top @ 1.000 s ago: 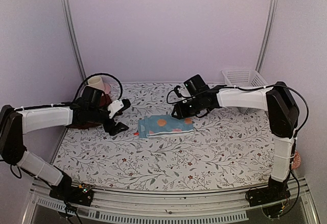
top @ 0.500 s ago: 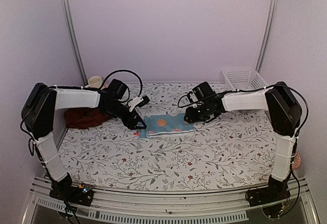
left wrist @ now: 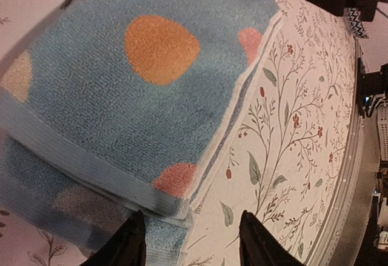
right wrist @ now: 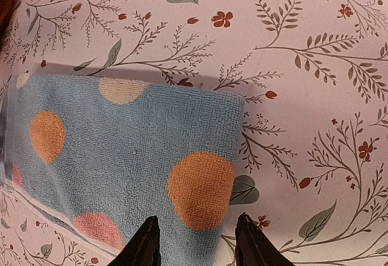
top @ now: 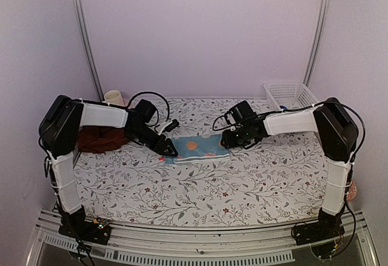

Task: Roll the towels
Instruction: Smooth out the towel at the center of the board.

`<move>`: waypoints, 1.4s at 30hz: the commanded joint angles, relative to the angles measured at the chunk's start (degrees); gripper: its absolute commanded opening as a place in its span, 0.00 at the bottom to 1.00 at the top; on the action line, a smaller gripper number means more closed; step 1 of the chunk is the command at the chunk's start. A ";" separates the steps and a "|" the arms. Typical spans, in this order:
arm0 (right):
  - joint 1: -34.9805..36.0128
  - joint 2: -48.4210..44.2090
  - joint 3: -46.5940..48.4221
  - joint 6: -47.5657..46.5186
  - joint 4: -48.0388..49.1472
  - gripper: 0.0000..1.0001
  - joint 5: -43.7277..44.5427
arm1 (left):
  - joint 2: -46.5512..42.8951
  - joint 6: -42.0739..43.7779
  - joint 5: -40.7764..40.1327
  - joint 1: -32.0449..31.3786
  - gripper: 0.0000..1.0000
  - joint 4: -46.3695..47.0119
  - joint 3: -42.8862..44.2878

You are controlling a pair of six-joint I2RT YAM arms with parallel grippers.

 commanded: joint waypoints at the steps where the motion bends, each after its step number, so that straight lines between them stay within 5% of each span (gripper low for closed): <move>1: -0.17 -2.51 -0.65 0.95 1.67 0.44 1.11 | 4.04 -3.21 2.04 0.86 0.51 -0.72 2.01; 7: 0.41 -1.40 0.06 1.25 1.75 0.43 1.28 | 3.50 -6.97 -0.83 2.77 0.44 2.39 0.36; 26: 1.55 0.00 1.58 1.03 0.56 0.43 2.75 | 7.41 -9.27 3.48 3.72 0.48 2.79 4.99; 42: 1.92 0.34 2.59 0.57 0.12 0.43 3.09 | 8.89 -11.22 1.17 3.71 0.33 3.54 5.03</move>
